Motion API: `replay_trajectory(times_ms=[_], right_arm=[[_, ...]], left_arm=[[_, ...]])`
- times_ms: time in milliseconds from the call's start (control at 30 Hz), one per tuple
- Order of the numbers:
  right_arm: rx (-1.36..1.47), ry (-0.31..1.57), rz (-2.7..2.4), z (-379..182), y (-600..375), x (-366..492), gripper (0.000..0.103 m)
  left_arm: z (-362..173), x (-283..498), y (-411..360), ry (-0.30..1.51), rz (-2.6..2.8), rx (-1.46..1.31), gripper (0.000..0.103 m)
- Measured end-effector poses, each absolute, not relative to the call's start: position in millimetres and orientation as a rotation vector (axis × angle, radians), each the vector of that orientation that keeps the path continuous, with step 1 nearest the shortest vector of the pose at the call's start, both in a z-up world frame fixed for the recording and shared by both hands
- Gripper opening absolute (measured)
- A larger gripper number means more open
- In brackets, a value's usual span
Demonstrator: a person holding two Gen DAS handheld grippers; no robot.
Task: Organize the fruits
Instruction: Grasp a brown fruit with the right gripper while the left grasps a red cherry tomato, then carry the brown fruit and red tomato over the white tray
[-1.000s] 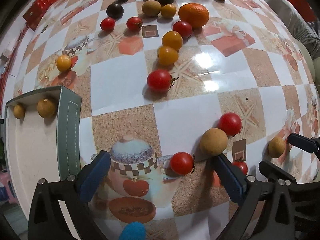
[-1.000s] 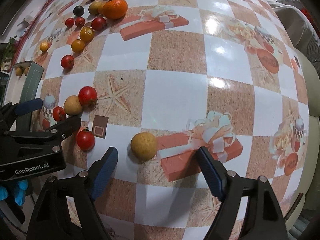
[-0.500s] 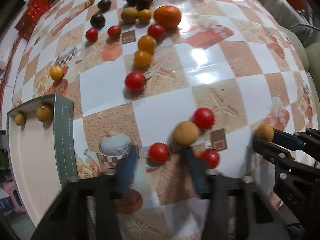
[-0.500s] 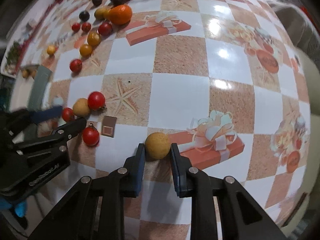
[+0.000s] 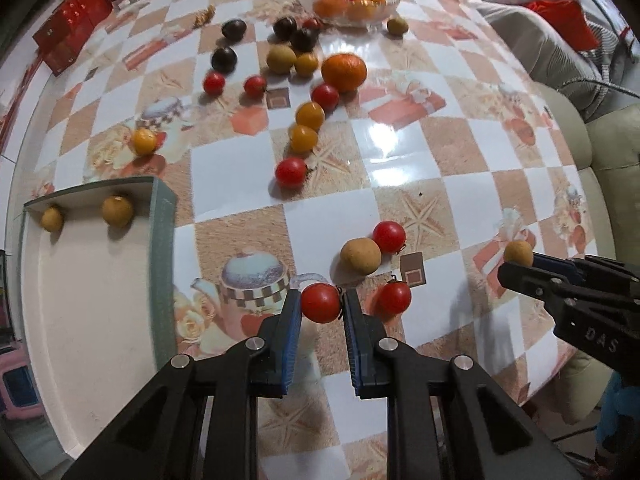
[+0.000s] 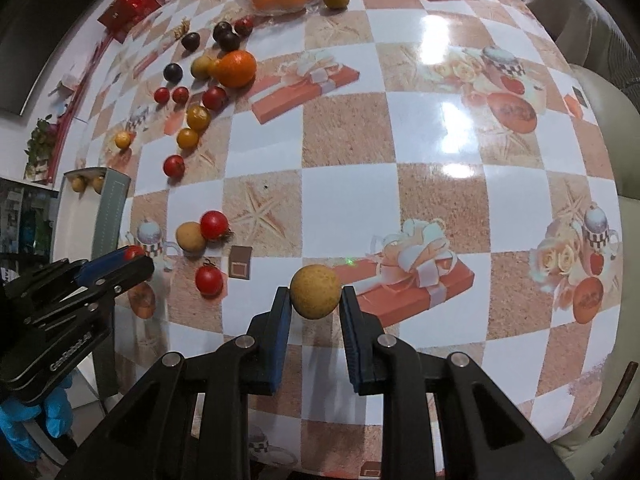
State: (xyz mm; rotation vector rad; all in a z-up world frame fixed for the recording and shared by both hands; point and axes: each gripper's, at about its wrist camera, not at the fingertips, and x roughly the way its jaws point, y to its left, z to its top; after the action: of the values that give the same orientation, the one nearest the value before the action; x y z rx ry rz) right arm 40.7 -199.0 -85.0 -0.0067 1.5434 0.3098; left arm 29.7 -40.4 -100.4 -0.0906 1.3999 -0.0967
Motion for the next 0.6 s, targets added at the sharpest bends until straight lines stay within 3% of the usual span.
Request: replay_trajectory(times_ms=[600], right_arm=[[-0.087,1.471,0.42,-46.5,-134.3,45.0,0.026]], left_arm=[[-53.6,-19.0,56.8,1.307,-0.022,-0.179,0.022]])
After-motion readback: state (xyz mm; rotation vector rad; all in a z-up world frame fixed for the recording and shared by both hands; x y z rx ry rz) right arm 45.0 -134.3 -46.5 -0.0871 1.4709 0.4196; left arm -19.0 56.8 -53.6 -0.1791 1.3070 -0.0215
